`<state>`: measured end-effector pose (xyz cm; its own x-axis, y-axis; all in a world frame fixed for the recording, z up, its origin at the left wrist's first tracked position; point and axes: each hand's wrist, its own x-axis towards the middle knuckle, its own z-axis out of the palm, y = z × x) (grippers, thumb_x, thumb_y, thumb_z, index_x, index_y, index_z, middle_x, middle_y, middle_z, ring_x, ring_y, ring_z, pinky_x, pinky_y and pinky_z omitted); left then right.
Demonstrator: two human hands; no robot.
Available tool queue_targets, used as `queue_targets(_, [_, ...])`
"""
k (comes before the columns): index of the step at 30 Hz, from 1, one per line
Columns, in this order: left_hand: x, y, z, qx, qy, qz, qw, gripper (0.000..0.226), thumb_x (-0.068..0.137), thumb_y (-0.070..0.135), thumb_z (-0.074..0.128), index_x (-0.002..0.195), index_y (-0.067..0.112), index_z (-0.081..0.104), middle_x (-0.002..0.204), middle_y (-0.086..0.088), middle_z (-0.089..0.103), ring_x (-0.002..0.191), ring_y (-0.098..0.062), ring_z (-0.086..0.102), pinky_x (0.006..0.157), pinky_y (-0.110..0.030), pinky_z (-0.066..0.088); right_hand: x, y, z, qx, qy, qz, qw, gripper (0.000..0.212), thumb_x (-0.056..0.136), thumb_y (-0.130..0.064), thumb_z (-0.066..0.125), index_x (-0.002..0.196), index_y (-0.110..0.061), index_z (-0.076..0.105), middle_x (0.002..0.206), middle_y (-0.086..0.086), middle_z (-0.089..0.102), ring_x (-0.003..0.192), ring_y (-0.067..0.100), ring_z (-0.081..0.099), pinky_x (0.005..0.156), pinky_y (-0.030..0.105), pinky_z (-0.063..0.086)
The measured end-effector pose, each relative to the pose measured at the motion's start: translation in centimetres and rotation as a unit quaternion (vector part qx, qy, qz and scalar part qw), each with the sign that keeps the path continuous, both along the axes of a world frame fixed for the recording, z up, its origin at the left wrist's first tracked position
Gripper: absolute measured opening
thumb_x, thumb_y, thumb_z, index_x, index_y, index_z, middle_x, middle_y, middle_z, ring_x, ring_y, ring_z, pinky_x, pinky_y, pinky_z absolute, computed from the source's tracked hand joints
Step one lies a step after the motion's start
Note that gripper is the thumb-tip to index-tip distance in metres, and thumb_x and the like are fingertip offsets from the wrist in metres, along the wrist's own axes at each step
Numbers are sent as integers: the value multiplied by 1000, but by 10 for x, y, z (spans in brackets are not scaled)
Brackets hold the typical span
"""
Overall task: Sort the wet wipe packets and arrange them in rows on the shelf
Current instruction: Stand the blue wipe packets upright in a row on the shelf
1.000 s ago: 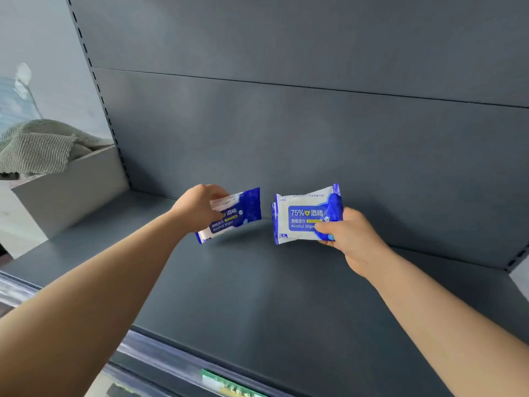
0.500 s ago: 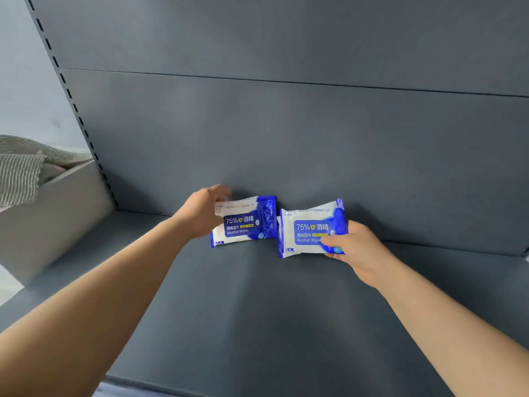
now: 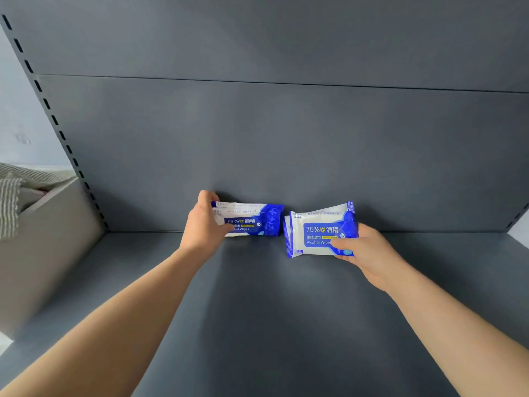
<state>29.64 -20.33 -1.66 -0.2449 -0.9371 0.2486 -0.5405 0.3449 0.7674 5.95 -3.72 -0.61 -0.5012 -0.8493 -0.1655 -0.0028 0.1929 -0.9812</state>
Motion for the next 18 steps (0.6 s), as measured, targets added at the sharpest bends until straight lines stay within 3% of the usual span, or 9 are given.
queue_targets(3, [1, -1, -2, -7, -18, -7, 1000, 50, 73, 12, 76, 106, 18, 38, 99, 0, 53, 86, -25, 53, 66, -33, 43, 0, 3, 5, -8, -8, 7, 1000, 34, 86, 5, 62, 116, -12, 61, 110, 6, 69, 98, 22, 67, 79, 29, 55])
queue_targets(8, [2, 0, -6, 9, 23, 11, 1000, 51, 79, 26, 74, 115, 13, 40, 103, 0, 54, 90, -22, 54, 70, -29, 39, -5, 10, 14, -19, -34, 26, 999, 30, 87, 5, 60, 109, -16, 63, 105, 3, 72, 92, 18, 70, 75, 27, 57])
queue_targets(12, [-1, -2, -4, 27, 34, 27, 999, 51, 77, 25, 77, 104, 16, 35, 102, -2, 54, 90, -24, 54, 69, -31, 40, -5, 9, 15, -17, -43, 20, 999, 32, 87, 3, 61, 116, -11, 61, 109, 8, 71, 97, 22, 69, 80, 32, 56])
queue_targets(15, [-4, 1, -3, 30, 18, 39, 999, 47, 77, 27, 74, 101, 17, 35, 105, -3, 55, 91, -23, 53, 68, -32, 40, -3, 7, 14, -12, -62, 27, 998, 34, 87, 1, 62, 120, -8, 59, 113, 10, 69, 101, 25, 68, 83, 34, 55])
queue_targets(18, [1, 5, -4, -2, -32, 52, 998, 47, 78, 27, 70, 113, 16, 41, 115, -3, 49, 99, -23, 50, 75, -31, 39, 4, 4, 13, -7, -72, 45, 996, 34, 86, 2, 62, 119, -8, 60, 113, 10, 70, 100, 24, 68, 81, 32, 56])
